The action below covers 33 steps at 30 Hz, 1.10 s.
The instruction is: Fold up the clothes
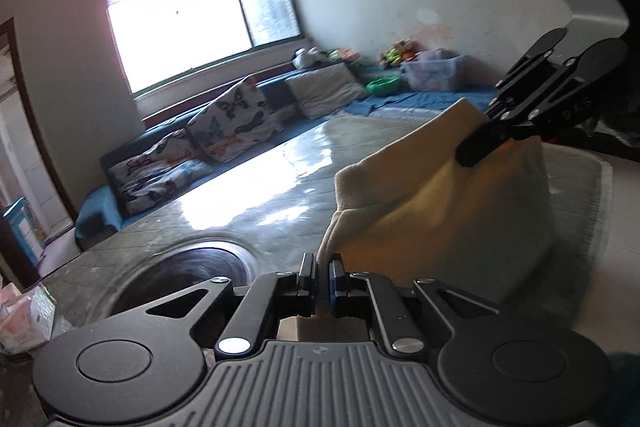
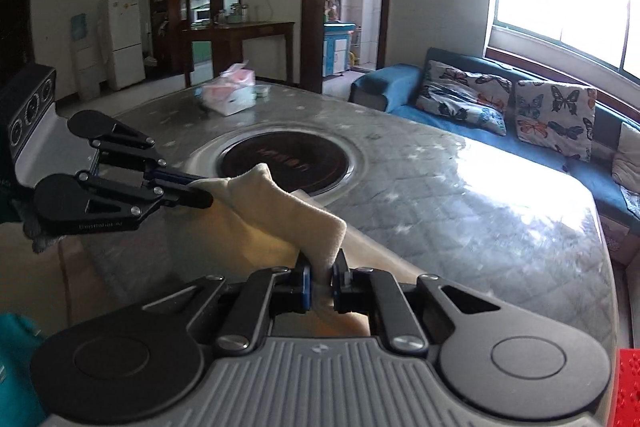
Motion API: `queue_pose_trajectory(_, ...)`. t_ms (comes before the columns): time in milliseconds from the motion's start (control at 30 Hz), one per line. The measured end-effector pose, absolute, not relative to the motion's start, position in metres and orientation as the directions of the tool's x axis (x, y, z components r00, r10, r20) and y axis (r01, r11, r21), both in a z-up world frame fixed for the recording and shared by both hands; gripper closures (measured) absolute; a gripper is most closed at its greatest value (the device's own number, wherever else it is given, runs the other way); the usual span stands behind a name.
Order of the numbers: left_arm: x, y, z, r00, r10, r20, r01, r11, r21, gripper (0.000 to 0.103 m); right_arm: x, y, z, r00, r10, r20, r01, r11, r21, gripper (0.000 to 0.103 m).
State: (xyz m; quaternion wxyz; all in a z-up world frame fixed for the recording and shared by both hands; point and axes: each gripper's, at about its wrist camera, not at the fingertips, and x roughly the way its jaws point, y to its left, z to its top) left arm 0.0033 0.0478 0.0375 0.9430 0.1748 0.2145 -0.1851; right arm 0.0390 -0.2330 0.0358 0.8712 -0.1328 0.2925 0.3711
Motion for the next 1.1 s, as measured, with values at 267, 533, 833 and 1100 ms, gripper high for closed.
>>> queue_pose_trajectory(267,0.101,0.040,-0.009,0.814,-0.137,-0.564,0.305,0.928,0.215,0.093,0.121,-0.219,0.007,0.560,0.518,-0.647,-0.660,0.751,0.030,0.093)
queue_pose_trajectory(533,0.131,0.045,-0.027,0.796,-0.035,-0.604,0.205,0.955,0.214,0.092,0.146,-0.230,-0.038,0.609,0.434,-0.664,-0.483,0.867,0.123,0.081)
queue_pose_trajectory(833,0.107,0.028,0.003,0.793,-0.175,-0.584,0.284,0.954,0.099,0.092,0.120,-0.239,-0.032,0.628,0.477,-0.615,-0.505,0.851,0.144,0.081)
queue_pose_trajectory(1100,0.126,-0.003,-0.015,0.736,-0.202,-0.646,0.332,0.940,0.084,0.092,0.131,-0.232,-0.051,0.609,0.448,-0.654,-0.472,0.868,0.156,0.082)
